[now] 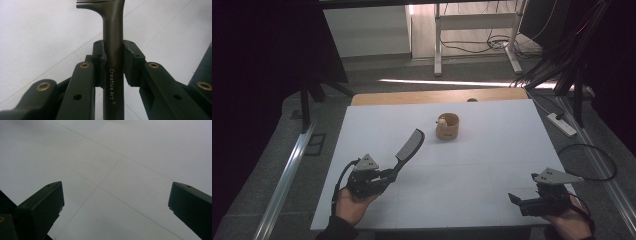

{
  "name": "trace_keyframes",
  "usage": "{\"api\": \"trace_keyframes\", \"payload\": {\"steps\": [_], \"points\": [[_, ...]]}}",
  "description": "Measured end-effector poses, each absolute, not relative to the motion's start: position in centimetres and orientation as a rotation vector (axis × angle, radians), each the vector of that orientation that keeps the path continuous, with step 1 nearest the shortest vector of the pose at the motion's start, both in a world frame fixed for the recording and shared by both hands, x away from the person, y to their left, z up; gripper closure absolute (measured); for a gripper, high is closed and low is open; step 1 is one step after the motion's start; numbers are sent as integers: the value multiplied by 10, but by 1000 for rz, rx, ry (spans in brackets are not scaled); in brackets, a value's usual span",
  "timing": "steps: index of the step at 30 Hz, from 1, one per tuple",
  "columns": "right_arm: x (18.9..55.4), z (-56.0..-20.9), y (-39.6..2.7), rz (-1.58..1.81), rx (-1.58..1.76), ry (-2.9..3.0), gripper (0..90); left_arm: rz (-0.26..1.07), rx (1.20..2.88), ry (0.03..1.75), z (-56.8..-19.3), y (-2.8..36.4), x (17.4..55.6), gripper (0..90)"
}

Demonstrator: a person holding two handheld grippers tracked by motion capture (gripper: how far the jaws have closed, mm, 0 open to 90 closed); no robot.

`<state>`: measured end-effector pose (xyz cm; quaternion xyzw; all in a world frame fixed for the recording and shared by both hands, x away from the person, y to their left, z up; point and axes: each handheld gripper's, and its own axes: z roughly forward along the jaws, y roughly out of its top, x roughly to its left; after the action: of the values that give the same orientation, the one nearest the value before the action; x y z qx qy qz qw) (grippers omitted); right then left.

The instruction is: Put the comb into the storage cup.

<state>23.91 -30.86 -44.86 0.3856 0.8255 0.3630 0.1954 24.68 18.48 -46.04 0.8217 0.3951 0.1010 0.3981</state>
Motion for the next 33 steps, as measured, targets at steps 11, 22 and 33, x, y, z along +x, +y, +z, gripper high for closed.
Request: {"api": "trace_keyframes", "payload": {"steps": [11, 22, 33], "points": [[247, -437, -302, 1194, 989, 2302, 0, 249, 2061, 977, -458, 180, 241, 721], [261, -425, -295, 1243, 1004, 2316, 0, 232, 2032, 970, -457, 175, 236, 720], [278, -419, -280, 1277, 953, 2387, 4, 231, 2026, 928, -456, 168, 238, 721]]}}
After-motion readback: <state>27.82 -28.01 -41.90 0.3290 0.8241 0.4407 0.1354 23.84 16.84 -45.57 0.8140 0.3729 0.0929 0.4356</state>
